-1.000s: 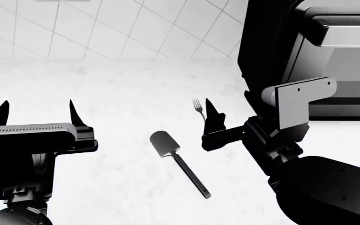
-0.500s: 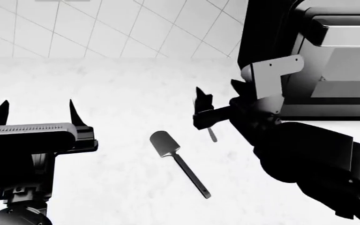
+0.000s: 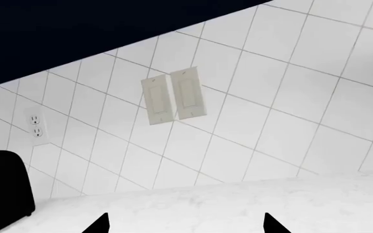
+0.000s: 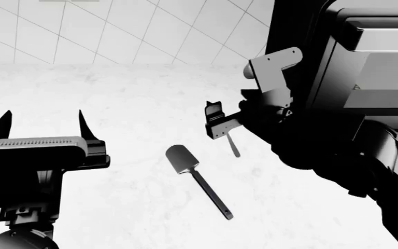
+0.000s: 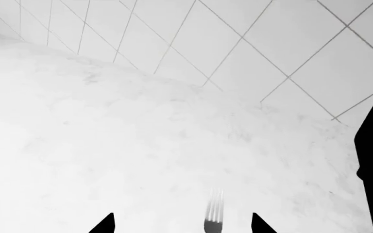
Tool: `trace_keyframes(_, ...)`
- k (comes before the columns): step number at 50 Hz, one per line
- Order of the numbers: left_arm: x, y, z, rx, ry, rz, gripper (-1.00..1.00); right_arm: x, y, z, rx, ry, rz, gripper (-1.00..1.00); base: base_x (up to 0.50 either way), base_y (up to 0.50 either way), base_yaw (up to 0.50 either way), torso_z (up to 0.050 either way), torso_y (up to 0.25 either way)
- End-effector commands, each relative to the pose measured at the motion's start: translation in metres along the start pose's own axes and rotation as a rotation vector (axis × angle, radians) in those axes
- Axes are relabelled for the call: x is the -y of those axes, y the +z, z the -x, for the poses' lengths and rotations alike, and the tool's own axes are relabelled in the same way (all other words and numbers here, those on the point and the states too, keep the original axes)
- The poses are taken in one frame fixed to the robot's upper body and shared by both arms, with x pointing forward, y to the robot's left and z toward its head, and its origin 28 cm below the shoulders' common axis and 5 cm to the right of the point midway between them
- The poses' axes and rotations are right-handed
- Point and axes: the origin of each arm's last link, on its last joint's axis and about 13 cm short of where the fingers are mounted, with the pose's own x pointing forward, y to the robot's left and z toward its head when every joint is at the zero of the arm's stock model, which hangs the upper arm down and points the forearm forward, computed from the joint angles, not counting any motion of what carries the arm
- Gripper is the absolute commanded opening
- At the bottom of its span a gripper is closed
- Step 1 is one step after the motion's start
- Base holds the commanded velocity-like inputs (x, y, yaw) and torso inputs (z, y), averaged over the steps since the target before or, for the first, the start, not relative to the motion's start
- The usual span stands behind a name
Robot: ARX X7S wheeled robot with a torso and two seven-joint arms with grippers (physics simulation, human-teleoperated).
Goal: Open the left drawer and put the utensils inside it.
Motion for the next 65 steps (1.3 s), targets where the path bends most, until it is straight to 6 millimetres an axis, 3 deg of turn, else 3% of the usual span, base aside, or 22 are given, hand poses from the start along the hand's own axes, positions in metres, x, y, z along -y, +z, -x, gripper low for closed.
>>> trace_keyframes(1,0.001,0.002,0.001,0.005,-0.006,-0.003,1.0,0.009,0.0,-0.017,-0.045,0.003,-0.003,1.0,0.0,0.0,0.0,0.0,0.0)
trace_keyframes(28,0.002,0.002,0.003,0.006,-0.012,-0.005,1.0,0.013,-0.043,-0.068,-0.112,0.015,-0.025,1.0,0.0,0.0,0.0,0.0,0.0)
trace_keyframes(45,0.003,0.001,0.002,0.005,-0.013,-0.008,1.0,0.033,-0.059,-0.074,-0.108,-0.035,-0.08,1.0,0.0,0.0,0.0,0.0,0.0)
trace_keyframes(65,0.002,0.003,0.003,0.008,-0.014,-0.01,1.0,0.009,-0.09,-0.096,-0.157,0.047,-0.092,1.0,0.0,0.0,0.0,0.0,0.0)
